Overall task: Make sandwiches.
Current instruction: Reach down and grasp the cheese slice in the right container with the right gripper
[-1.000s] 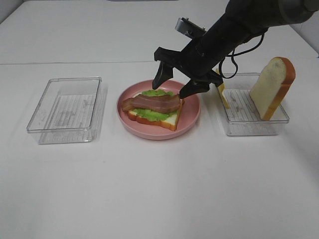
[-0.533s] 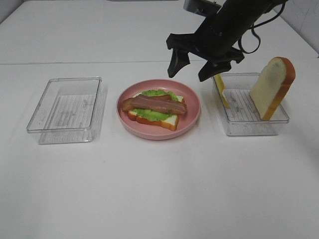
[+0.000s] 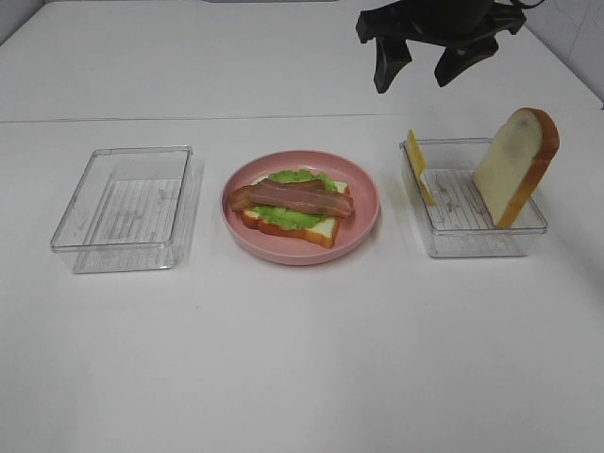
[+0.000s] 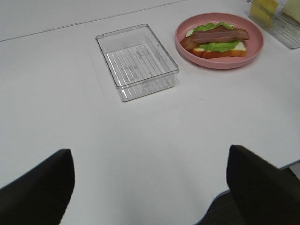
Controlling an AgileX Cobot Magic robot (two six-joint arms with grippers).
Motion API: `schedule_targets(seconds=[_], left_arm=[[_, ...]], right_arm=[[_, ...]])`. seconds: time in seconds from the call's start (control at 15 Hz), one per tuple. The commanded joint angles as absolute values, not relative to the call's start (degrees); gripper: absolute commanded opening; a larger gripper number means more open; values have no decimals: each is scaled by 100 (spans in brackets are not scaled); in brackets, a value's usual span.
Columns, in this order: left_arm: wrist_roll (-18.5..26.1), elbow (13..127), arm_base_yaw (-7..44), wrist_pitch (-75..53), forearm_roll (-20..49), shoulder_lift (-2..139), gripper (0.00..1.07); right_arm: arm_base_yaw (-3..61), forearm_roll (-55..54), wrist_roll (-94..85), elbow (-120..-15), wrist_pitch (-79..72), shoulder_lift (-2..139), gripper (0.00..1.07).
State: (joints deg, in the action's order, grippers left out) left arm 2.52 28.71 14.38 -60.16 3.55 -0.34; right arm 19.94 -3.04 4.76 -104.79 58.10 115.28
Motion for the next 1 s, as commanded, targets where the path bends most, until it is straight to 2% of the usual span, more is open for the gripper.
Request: schedule_targets(seconds=[0.07,0.33,1.0], left_arm=[[258,2865,1444,-5953,372,-155,84],[258,2865,1444,-5953,372,-155,84],[258,2865,1444,-5953,372,-155,84]], right_arm=[[1982,-229,539,-10772,6096,11757,68],[1736,-292,710,-11665,6515,12691,64],[1518,-510,647,-11711,6406,13459,57]])
